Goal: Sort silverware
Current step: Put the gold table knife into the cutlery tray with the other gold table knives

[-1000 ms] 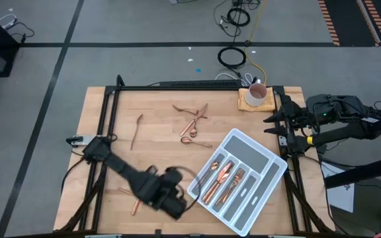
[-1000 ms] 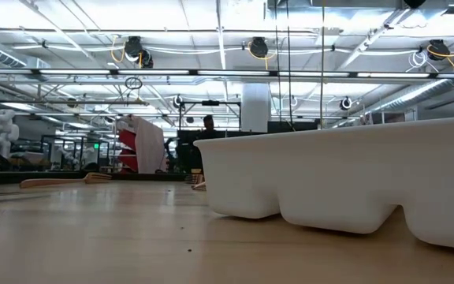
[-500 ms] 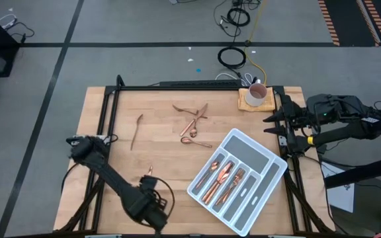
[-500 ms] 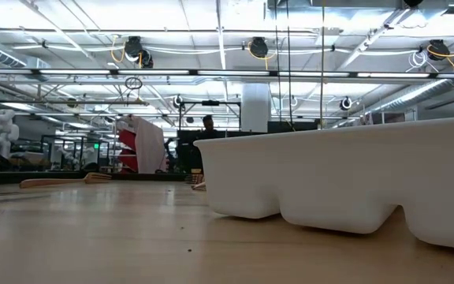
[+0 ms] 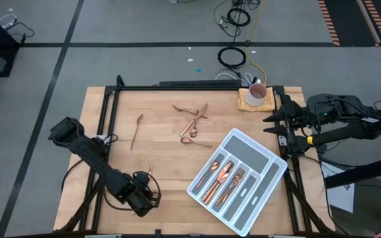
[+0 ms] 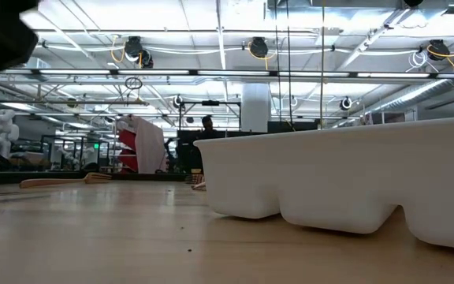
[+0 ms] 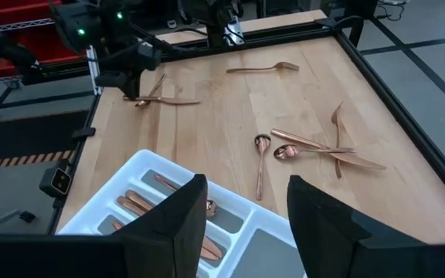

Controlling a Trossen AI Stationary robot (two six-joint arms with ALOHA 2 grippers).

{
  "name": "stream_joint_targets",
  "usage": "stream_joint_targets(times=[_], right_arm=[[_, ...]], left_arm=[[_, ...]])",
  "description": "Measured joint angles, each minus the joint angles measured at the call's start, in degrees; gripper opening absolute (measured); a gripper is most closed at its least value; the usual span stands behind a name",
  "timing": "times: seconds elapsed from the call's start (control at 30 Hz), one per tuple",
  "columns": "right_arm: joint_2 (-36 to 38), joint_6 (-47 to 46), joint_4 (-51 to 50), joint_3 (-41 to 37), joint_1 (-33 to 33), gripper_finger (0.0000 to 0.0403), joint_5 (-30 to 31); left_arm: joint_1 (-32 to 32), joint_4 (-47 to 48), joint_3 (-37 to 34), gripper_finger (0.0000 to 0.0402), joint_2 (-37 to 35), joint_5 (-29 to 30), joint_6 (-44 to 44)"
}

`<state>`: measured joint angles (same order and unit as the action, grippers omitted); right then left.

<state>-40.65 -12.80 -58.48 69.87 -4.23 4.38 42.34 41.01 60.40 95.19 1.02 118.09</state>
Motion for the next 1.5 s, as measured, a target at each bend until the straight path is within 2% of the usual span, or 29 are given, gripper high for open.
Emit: stream_joint_targets(times=[0.2, 0.57, 0.93, 1.1, 1.3, 1.5], right_arm=[[0.0, 0.03, -0.02, 0.0, 0.01, 0.0167, 0.0], [0.0, 0.2, -0.04, 0.0, 0.01, 0.0167, 0.0], [0.0, 0.09, -0.04, 0.0, 0.02, 0.0167, 0.0], [0.0, 0.08, -0.04, 0.0, 0.02, 0.0167, 0.0], [-0.01, 0.2, -0.04, 0.0, 0.01, 0.0167, 0.0], [0.0, 0.86, -0.06, 0.0, 0.0, 0.0167, 0.0]], left_arm=[[-0.48, 6.05, -0.44, 0.0098, -1.48, -0.49, -0.07], [-1.13, 7.01, -2.33, 0.0098, -1.2, -2.41, -5.54], [-5.42, 3.48, -2.77, 0.01, -1.2, -5.37, -21.65], [-6.41, -0.47, -2.73, 0.0137, -1.2, -5.69, -24.49], [-6.37, 6.27, -2.73, 0.0191, -1.2, -5.76, -20.21], [-6.2, 7.25, -2.73, 0.0203, -1.08, -5.76, -18.15]])
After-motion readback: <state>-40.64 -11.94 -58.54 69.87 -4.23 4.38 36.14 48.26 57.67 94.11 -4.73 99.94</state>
